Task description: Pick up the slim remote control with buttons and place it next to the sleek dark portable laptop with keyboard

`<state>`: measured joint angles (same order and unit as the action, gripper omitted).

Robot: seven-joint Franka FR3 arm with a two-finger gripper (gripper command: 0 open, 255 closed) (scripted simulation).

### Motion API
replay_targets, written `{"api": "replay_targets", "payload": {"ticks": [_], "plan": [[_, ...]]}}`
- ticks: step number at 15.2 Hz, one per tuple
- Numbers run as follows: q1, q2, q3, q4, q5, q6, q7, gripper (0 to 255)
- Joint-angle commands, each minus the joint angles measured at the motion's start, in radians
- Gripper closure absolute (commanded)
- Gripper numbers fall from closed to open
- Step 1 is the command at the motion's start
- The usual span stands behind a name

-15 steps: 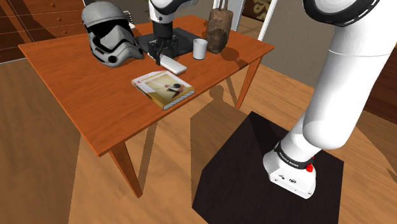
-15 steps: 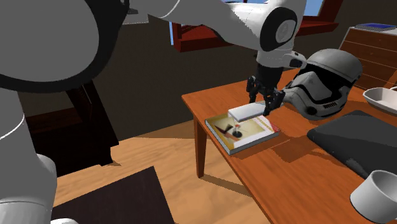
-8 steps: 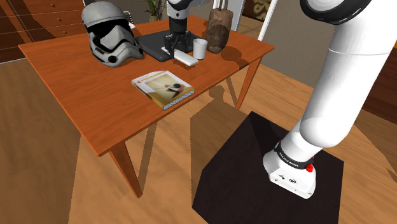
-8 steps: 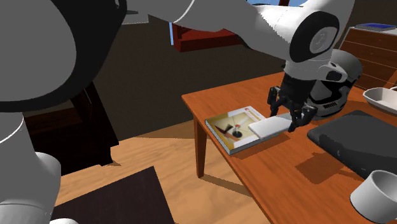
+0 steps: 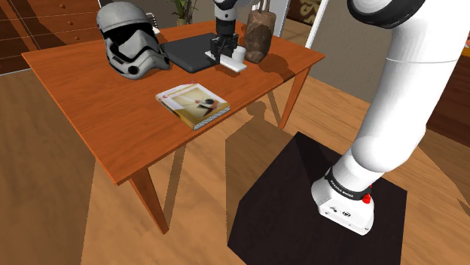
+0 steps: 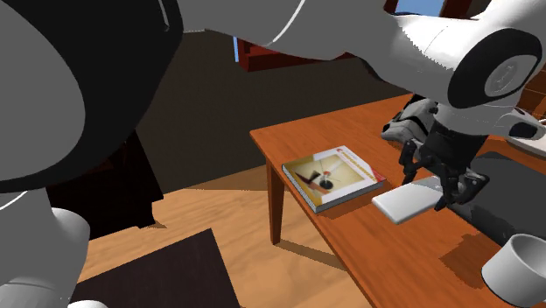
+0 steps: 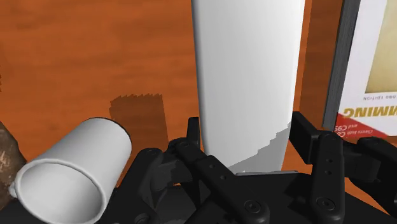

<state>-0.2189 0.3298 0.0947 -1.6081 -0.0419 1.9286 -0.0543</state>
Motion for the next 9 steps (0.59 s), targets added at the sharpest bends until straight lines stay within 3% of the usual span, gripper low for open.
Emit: {"api": "replay_targets", "payload": {"ticks": [1,9], "plan": [[-0.005,0.006,-0.003,-0.013,0.000,0.020,-0.008,255],[-0.005,0.038,-0.004,-0.077,-0.004,0.115,-0.005,255]]}}
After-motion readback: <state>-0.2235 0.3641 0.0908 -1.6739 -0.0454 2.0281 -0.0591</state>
